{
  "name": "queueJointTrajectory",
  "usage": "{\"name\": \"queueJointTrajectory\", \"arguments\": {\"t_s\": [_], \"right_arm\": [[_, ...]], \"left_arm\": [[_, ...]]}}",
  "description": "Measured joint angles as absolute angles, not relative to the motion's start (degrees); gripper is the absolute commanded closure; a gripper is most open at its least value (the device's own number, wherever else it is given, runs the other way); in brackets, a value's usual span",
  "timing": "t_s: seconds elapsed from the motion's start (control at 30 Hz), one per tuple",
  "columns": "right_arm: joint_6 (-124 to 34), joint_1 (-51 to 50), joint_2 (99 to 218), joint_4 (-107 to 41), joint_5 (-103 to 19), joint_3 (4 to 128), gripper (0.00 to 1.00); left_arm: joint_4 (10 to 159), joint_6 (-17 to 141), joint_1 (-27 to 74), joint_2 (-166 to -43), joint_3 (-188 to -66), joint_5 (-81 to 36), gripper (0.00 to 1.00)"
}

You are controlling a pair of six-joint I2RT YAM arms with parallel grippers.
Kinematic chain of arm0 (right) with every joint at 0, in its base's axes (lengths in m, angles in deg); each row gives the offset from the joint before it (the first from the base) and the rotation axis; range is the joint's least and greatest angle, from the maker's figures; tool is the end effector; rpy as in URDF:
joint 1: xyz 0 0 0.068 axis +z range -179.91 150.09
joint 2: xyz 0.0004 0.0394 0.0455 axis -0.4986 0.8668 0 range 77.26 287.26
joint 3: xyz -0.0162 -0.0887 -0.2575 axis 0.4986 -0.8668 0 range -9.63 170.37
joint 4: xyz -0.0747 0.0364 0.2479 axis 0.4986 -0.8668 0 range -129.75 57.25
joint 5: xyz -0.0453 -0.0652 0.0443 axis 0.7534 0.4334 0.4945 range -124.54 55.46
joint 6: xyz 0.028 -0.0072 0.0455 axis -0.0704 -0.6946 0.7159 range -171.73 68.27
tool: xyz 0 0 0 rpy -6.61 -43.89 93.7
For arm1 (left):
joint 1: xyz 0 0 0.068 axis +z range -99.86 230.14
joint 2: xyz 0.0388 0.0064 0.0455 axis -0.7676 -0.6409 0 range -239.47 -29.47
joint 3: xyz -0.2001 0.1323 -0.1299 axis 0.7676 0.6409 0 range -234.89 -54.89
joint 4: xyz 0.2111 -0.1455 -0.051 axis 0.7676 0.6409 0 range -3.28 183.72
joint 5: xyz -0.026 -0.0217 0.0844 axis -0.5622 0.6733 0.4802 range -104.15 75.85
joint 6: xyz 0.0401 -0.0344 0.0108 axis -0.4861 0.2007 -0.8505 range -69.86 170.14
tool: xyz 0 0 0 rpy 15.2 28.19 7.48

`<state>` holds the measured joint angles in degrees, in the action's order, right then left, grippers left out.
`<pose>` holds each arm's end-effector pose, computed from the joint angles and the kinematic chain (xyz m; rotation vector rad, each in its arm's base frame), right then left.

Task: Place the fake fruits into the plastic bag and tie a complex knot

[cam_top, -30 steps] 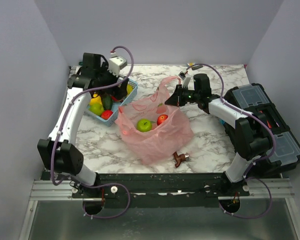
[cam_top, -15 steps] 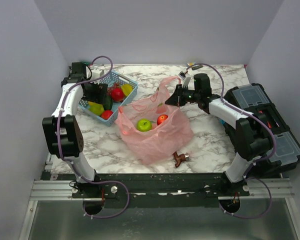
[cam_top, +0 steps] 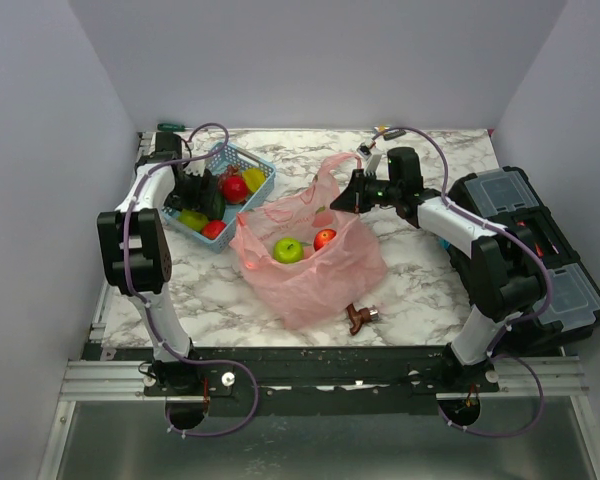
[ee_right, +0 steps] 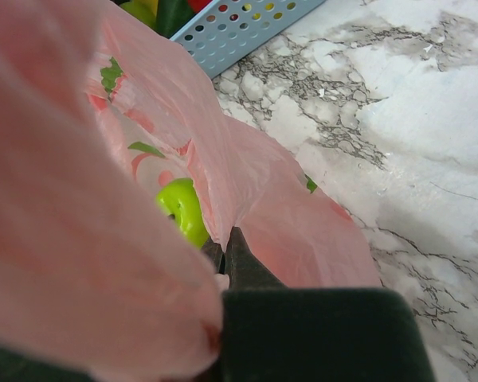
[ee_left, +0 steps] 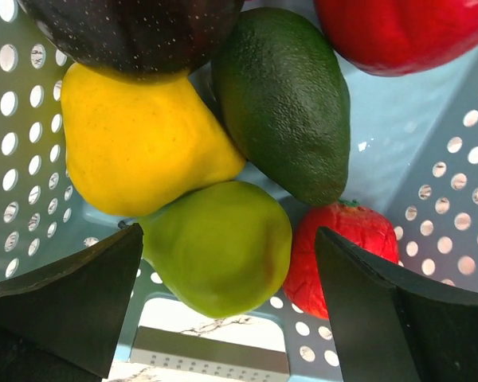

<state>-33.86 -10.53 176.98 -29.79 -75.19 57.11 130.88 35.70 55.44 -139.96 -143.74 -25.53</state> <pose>0.3605 0.1514 0.2401 -0.4778 2.0995 1.1272 0.4057 0.0306 0.2268 0.2714 2.6748 -0.1649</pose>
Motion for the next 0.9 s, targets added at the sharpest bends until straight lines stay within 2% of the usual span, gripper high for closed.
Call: {"name": "queueJointTrajectory", "arguments": {"t_s": [0.1, 0.23, 0.33, 0.47, 0.7, 0.9], "right_arm": [[-33.88, -10.53, 176.98, -29.94, -75.19, 57.13, 0.99], [-34.05, -10.53, 176.98, -30.18, -75.19, 57.11, 0.99], [-34.25, -10.53, 176.98, -30.49, -75.19, 57.13, 0.99], [-34.29, -10.53, 176.98, -30.79, -75.17, 57.13, 0.99], [-34.27, -10.53, 176.98, -30.79, -75.17, 57.13, 0.99], [-34.25, -10.53, 176.98, -30.79, -75.19, 57.13, 0.99]], "left_arm": [[130.95, 36.34, 55.46, -141.56, -144.27, -24.83, 0.19], [130.99, 36.62, 55.46, -142.10, -144.29, -24.33, 0.38], [130.99, 36.84, 55.46, -142.08, -144.33, -24.44, 0.49], [131.47, 37.60, 55.46, -140.05, -144.33, -25.44, 0.55], [132.28, 37.95, 54.35, -128.27, -144.66, -29.27, 0.60], [131.91, 38.00, 46.79, -120.34, -145.51, -35.06, 0.63]]}}
